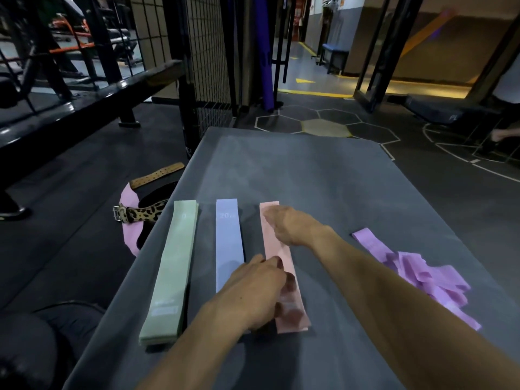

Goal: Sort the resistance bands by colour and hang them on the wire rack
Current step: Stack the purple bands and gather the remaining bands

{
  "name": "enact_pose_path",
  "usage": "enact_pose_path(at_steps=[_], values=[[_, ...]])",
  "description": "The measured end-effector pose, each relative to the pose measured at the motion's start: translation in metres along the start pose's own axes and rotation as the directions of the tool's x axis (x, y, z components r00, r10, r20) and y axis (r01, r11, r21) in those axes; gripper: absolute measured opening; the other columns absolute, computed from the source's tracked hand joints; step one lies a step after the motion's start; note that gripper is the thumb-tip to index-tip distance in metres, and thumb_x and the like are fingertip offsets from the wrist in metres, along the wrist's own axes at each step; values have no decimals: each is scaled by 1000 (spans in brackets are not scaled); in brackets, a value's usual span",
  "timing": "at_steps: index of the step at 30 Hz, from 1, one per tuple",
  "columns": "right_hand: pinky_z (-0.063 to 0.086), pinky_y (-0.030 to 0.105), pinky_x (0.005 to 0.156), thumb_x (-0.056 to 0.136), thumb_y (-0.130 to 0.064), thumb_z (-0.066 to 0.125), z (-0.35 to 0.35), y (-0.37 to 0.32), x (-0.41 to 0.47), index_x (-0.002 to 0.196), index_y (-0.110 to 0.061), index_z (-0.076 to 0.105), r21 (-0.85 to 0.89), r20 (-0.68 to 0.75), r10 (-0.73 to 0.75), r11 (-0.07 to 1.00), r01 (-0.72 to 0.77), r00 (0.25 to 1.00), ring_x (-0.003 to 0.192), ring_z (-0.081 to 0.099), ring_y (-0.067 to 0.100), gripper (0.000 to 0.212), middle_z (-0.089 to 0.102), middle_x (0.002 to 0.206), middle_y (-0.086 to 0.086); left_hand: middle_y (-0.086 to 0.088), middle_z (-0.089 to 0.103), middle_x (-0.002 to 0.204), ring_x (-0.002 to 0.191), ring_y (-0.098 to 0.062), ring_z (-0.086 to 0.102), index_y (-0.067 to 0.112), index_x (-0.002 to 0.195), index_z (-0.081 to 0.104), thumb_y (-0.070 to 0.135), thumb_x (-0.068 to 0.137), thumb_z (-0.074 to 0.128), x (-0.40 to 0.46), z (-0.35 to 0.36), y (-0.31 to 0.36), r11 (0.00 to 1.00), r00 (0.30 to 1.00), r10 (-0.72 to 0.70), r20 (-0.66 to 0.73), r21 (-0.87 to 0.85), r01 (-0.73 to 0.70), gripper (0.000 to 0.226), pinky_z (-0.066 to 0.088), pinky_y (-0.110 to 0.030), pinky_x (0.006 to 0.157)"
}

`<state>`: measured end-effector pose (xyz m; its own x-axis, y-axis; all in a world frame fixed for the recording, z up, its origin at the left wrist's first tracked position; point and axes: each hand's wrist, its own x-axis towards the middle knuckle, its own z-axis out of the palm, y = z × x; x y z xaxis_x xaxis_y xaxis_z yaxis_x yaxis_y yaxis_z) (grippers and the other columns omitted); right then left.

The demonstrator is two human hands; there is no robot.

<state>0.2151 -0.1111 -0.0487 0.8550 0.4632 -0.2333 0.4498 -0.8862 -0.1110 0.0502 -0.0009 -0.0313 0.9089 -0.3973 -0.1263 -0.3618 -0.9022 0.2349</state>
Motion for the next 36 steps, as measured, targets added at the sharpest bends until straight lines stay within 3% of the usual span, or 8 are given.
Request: enact_pose_path(at_steps=[4,9,14,18,21,26,29,36], values=[[50,43,99,91,-3,44,12,3,11,128,-16,50,24,20,24,999,-25,1000,113,61,33,40,60,130,11,3,53,116,101,-24,47,31,129,60,23,88,68,3,1,-4,1000,1000,23,-9,-4,-23,43,46,-39,84],[36,33,114,96,-5,44,5,9,-23,142,-14,51,323,-240,18,944,63,971,132,50,28,47,51,147,9,-1,53,114,105,-27,50,27,121,64,16,92,58,7,-4,-4,1000,999,13,44,13,-14,32,47,-42,84],[50,36,98,90,-13,59,-9,50,-96,114,-15,72,339,-440,163,941,-4,883,112,65,29,27,73,116,6,1,54,118,112,-26,55,29,118,65,13,92,51,8,-10,10,999,998,-47,46,6,46,33,48,-38,88],[54,37,83,87,-21,59,-12,99,-152,104,-24,74,347,-376,436,884,-312,818,101,66,34,23,74,106,7,8,55,125,119,-19,54,34,116,63,27,98,53,10,-19,20,996,994,-90,55,-17,91,22,47,-36,97],[49,34,81,89,-20,58,5,125,-184,107,-26,74,275,-363,517,854,-441,775,103,62,32,25,71,110,4,12,57,119,113,-15,55,36,113,63,33,100,54,13,-26,29,995,995,-91,47,-27,92,17,48,-38,97],[41,34,74,90,-22,56,23,142,-188,95,-22,73,256,-423,526,851,-459,738,99,58,34,18,70,99,5,15,65,111,102,-13,60,35,103,66,29,97,57,27,-29,46,986,992,-127,12,-106,128,13,52,-34,91],[36,37,87,96,-28,56,22,142,-178,110,-25,71,244,-393,544,839,-486,741,112,51,31,21,67,113,2,15,66,112,105,-14,61,37,104,65,31,96,56,41,-26,57,982,991,-134,13,-135,135,14,52,-36,93],[34,43,94,100,-30,47,23,149,-150,102,-17,67,176,-320,607,792,-584,727,112,41,31,25,54,116,5,17,65,116,111,-13,59,37,107,64,34,97,54,66,-23,66,987,992,-120,44,-101,124,14,49,-37,97]])
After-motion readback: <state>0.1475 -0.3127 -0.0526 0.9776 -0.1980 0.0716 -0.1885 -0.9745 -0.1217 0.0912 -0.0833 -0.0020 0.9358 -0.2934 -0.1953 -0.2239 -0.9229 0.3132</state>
